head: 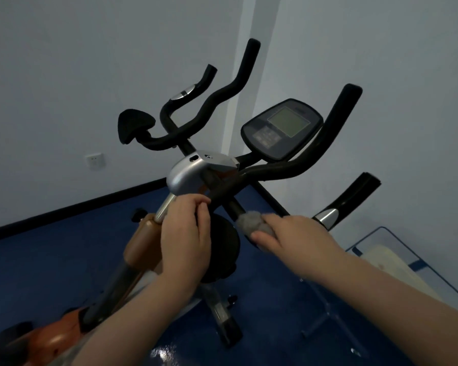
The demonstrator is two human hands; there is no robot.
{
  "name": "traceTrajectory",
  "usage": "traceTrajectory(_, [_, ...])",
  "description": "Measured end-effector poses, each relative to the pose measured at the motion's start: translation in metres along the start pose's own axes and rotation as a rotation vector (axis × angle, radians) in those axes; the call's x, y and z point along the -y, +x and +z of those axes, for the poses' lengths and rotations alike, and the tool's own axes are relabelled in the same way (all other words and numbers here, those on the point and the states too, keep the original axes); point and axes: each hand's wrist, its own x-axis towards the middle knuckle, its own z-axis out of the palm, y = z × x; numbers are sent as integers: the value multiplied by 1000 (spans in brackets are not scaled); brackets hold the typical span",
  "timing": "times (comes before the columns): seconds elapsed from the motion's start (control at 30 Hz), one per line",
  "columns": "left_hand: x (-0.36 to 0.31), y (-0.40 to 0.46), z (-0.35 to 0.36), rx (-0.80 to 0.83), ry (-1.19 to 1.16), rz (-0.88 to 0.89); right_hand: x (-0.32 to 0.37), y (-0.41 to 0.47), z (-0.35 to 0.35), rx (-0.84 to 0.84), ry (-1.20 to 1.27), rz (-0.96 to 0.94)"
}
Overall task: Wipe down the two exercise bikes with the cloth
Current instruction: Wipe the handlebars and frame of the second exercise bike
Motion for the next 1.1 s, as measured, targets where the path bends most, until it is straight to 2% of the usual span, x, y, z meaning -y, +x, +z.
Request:
traceTrajectory(0.07, [2,1,0,0,-55,-21,-4,-11,-3,10,-77,-70])
traceTrajectory(0.17, [4,3,1,0,-107,-24,12,-1,5,25,-248,-46])
traceTrajectory(0.27, [4,5,1,10,-103,30,29,41,16,89,-162,46])
traceTrajectory(0.37, [2,3,0,9,-121,36,31,55,18,53,42,145])
traceTrajectory(0.53, [6,5,-1,38,-100,93,18,4,20,-49,-77,20])
traceTrajectory(0.63, [7,8,0,45,-86,128,26,24,24,-72,-140,88])
traceTrajectory(0.73, [6,9,-2,72,-89,135,40,49,28,-84,-34,226])
traceTrajectory(0.8, [4,10,-5,93,-69,146,41,48,31,-108,-31,240])
traceTrajectory(0.87, [4,9,-8,127,-26,202,39,26,31,-190,-100,161])
traceTrajectory(0.93, [6,8,-12,154,35,320,32,-5,21,-227,-168,-44])
traceTrajectory(1.03, [5,12,-15,184,122,527,-14,-32,-1,-112,-226,-302])
traceTrajectory(1.1, [-5,20,-10,213,148,552,-33,-35,-11,-175,-175,-246])
